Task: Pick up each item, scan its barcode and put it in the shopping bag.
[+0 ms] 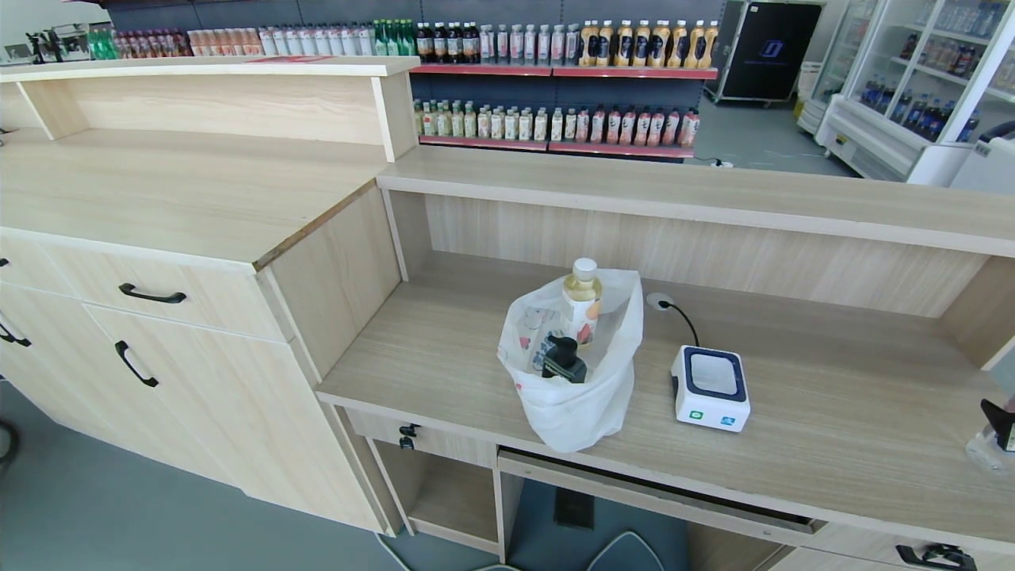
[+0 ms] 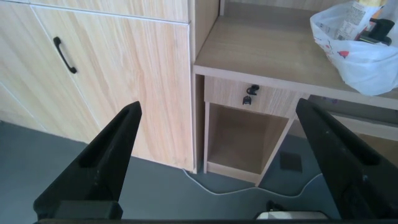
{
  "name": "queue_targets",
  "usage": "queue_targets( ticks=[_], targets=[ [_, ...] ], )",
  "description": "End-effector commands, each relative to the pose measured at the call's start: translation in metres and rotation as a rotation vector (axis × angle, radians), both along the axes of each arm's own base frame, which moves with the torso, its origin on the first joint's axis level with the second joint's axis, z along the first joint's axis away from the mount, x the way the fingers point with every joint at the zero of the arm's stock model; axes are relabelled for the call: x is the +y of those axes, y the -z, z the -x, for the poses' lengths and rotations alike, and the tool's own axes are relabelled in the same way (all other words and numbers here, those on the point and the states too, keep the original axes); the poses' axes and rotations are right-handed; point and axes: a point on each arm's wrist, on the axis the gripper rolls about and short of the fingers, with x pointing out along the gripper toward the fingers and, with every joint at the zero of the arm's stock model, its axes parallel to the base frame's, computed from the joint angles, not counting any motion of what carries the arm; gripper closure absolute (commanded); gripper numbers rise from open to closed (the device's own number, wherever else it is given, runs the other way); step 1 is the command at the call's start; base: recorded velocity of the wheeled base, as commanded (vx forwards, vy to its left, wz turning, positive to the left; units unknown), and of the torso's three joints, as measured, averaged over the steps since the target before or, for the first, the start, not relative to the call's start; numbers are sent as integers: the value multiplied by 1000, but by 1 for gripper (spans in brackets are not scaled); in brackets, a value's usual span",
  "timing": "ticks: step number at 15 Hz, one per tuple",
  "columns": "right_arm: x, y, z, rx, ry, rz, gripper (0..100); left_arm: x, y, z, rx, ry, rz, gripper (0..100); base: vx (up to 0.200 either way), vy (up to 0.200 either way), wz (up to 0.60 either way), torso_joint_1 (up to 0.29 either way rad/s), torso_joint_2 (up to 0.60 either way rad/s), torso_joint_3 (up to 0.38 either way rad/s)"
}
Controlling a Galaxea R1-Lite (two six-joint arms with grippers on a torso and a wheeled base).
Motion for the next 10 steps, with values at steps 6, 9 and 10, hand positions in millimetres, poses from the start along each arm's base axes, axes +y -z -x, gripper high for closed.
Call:
queue_targets(
  ticks=[6, 9, 10],
  targets=[
    [-1, -1, -1, -9, 0, 0, 100, 0, 0, 0, 0, -1, 0, 0, 0, 0, 0, 0, 0, 0],
    [0, -1, 0, -6, 1, -8, 100, 0, 0, 0, 0, -1, 0, 0, 0, 0, 0, 0, 0, 0],
    [2, -2, 1, -3, 1, -13, 100, 0, 0, 0, 0, -1, 0, 0, 0, 0, 0, 0, 0, 0]
  ],
)
